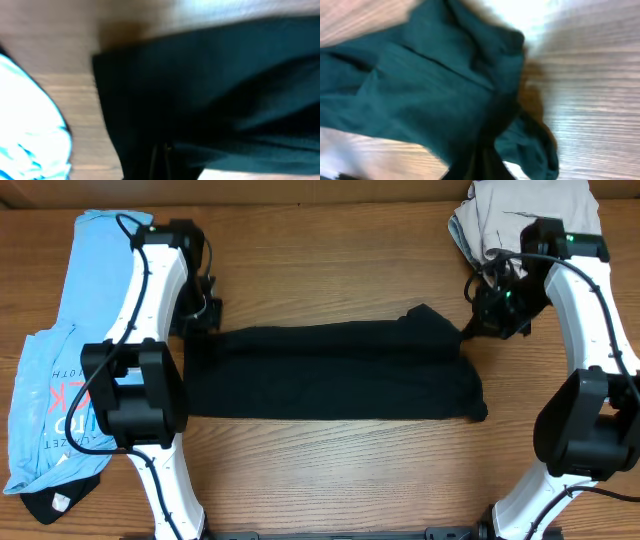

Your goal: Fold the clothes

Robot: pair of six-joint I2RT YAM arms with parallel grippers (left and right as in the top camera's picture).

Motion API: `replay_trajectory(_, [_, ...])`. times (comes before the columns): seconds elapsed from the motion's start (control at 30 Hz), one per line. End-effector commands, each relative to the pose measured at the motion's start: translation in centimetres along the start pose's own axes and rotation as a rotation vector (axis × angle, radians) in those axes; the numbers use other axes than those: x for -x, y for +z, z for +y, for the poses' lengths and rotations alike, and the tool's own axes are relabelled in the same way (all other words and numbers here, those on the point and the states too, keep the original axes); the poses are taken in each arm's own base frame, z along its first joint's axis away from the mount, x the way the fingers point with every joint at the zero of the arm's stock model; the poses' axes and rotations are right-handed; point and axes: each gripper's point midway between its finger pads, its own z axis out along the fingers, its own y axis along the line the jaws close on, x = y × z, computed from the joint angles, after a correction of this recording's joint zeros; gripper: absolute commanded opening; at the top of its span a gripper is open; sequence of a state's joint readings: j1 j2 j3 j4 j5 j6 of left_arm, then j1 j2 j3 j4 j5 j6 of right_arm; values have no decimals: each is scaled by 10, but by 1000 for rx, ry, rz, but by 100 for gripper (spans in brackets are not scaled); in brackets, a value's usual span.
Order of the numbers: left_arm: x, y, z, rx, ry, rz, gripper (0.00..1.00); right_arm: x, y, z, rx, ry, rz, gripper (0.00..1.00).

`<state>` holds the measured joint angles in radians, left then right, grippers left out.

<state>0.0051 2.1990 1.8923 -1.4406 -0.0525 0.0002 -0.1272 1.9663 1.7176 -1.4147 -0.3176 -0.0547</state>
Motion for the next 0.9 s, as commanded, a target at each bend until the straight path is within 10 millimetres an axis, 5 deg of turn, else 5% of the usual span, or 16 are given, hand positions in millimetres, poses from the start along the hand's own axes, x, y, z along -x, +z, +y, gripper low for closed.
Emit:
replay_trajectory(0.0, [-15, 9, -7, -25, -17, 41, 30, -6, 3, -2, 6, 10, 5, 20])
replay_trajectory(0.07, [-19, 14, -7, -25, -15, 55, 67, -4, 3, -5, -11, 7, -1, 27])
replay_trajectory(0.17, [-21, 16, -8, -26, -15, 63, 80, 0, 1, -5, -12, -6, -19, 31])
replay_trajectory(0.47, [-7, 16, -13, -56, -17, 8, 87, 23, 7, 33, 39, -199, -112, 39])
replay_trajectory(0.63, [5, 16, -21, -103, -17, -42, 88, 34, 27, 79, 37, -376, -172, 49])
replay_trajectory(0.87, [17, 15, -21, -105, -18, -87, 96, 34, 61, 102, -102, -501, -181, 57])
